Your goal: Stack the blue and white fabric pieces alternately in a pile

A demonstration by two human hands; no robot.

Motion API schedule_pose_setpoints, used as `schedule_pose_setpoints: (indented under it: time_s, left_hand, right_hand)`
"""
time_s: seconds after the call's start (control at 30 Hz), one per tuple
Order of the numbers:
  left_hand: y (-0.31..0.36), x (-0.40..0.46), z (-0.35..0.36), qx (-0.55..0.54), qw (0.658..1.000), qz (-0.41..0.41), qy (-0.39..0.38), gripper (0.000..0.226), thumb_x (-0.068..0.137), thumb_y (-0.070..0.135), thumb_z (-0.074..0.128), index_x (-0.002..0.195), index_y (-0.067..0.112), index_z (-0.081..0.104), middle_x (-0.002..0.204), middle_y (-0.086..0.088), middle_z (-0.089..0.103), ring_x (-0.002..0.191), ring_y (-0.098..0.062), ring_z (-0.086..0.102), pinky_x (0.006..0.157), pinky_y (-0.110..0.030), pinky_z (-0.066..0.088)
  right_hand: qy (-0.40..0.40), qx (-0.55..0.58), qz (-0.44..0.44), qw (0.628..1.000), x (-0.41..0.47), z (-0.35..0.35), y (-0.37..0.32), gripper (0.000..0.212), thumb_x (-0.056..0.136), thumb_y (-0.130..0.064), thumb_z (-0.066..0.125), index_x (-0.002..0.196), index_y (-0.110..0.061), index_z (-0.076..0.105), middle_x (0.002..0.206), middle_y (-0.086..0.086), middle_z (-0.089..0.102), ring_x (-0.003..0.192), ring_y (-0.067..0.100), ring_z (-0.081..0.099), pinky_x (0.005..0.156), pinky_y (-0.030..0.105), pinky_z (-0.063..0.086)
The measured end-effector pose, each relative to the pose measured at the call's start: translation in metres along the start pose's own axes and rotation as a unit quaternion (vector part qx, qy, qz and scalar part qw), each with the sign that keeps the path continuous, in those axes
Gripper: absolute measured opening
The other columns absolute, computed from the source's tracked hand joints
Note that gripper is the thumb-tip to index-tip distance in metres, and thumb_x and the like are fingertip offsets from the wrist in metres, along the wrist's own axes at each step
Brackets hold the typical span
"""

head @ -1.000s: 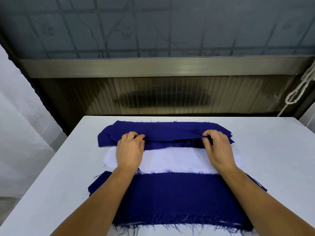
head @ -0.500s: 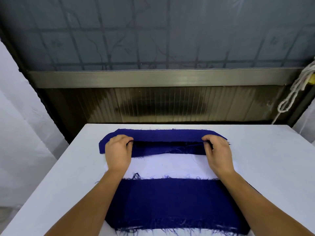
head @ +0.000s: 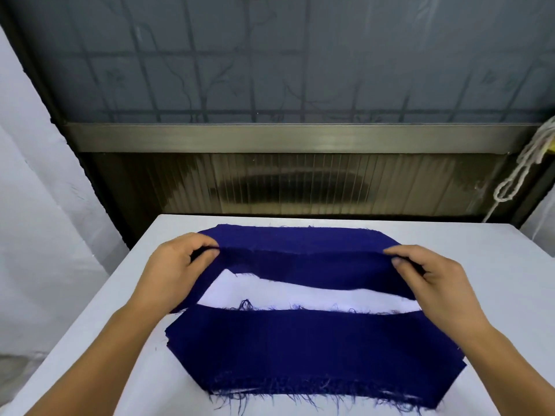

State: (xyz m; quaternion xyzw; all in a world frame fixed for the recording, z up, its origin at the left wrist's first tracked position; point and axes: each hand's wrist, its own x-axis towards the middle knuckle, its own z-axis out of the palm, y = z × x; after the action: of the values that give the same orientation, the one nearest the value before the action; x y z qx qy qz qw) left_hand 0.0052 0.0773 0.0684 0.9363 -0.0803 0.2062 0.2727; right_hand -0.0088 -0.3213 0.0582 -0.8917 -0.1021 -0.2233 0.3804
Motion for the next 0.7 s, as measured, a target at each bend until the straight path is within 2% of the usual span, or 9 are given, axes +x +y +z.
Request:
schedule_pose_setpoints:
  time_s: [0.1,0.17,0.23,0.3,0.37,0.5,0.57,0.67,0.7]
  left_hand:
    - [-0.009,-0.008,-0.018,-0.051,0.986,-0.001,-0.158,0.02,0.088,0.029,0.068,0.086,0.049,0.068,0.092,0.032,0.066,0.09,0.008,0.061,0.07,-0.007,0.045]
    - [-0.014,-0.01,-0.024,-0.075,0.965,-0.014,-0.252,0.021,0.088,0.03,0.069,0.085,0.051,0.07,0.091,0.028,0.069,0.087,0.004,0.065,0.072,-0.007,0.047]
    - [-0.016,-0.009,-0.022,-0.084,0.944,-0.028,-0.317,0.017,0.089,0.031,0.068,0.087,0.047,0.072,0.089,0.022,0.071,0.084,-0.002,0.067,0.073,-0.012,0.05]
    - [-0.016,-0.01,-0.016,-0.082,0.936,-0.031,-0.34,0.012,0.09,0.031,0.067,0.086,0.04,0.074,0.089,0.019,0.072,0.084,-0.004,0.067,0.075,-0.019,0.053]
    - [-0.015,-0.01,-0.011,-0.077,0.949,-0.026,-0.305,0.01,0.09,0.031,0.067,0.086,0.038,0.073,0.09,0.021,0.07,0.085,-0.002,0.066,0.077,-0.021,0.052]
    - [-0.003,-0.013,-0.012,-0.109,0.985,0.018,-0.131,0.017,0.086,0.025,0.068,0.088,0.042,0.071,0.093,0.022,0.067,0.089,-0.001,0.063,0.075,-0.011,0.047]
    - [-0.001,-0.022,-0.013,-0.109,0.99,0.067,-0.067,0.013,0.083,0.026,0.068,0.09,0.035,0.073,0.095,0.021,0.066,0.091,-0.003,0.064,0.076,-0.008,0.045]
    - [-0.01,-0.05,-0.005,-0.096,0.988,0.112,-0.049,0.011,0.09,0.036,0.065,0.091,0.032,0.075,0.105,0.024,0.065,0.098,0.001,0.063,0.084,-0.007,0.044]
    - [-0.014,-0.063,0.0,-0.086,0.987,0.121,-0.063,0.02,0.092,0.045,0.06,0.092,0.032,0.075,0.108,0.026,0.065,0.1,0.004,0.062,0.085,-0.008,0.044]
  right_hand:
    - [-0.107,0.015,0.022,0.994,-0.012,-0.013,0.002,0.026,0.093,-0.014,0.059,0.097,-0.037,0.069,0.099,-0.027,0.067,0.096,-0.006,0.061,0.079,0.003,0.04]
    - [-0.206,0.024,0.057,0.977,-0.015,-0.017,0.005,0.028,0.094,-0.013,0.059,0.091,-0.039,0.07,0.095,-0.019,0.07,0.089,0.0,0.064,0.077,0.011,0.045]
    - [-0.28,0.014,0.094,0.955,-0.017,-0.015,0.007,0.027,0.095,-0.012,0.058,0.086,-0.035,0.071,0.089,-0.01,0.071,0.081,0.008,0.065,0.079,0.025,0.05]
    - [-0.29,-0.017,0.105,0.951,-0.016,-0.011,0.007,0.026,0.095,-0.012,0.057,0.083,-0.031,0.07,0.085,-0.008,0.07,0.078,0.012,0.064,0.08,0.031,0.05]
    - [-0.244,-0.033,0.097,0.964,-0.013,-0.01,0.007,0.025,0.095,-0.013,0.058,0.085,-0.034,0.068,0.086,-0.014,0.07,0.08,0.006,0.063,0.08,0.027,0.05]
    - [-0.061,-0.052,0.035,0.996,-0.012,-0.017,-0.001,0.02,0.095,-0.02,0.055,0.094,-0.039,0.064,0.09,-0.027,0.066,0.087,-0.002,0.061,0.074,0.011,0.044]
    - [0.008,-0.056,-0.002,0.998,-0.022,-0.022,-0.003,0.019,0.094,-0.025,0.053,0.1,-0.038,0.066,0.097,-0.028,0.065,0.095,-0.006,0.059,0.075,0.008,0.043]
    - [0.037,-0.084,-0.096,0.991,-0.053,-0.017,0.008,0.025,0.098,-0.028,0.047,0.101,-0.023,0.071,0.111,-0.018,0.067,0.11,-0.006,0.056,0.087,0.009,0.042]
    - [0.03,-0.087,-0.124,0.988,-0.066,-0.012,0.014,0.03,0.097,-0.03,0.046,0.097,-0.017,0.073,0.111,-0.012,0.068,0.112,-0.002,0.056,0.092,0.012,0.042]
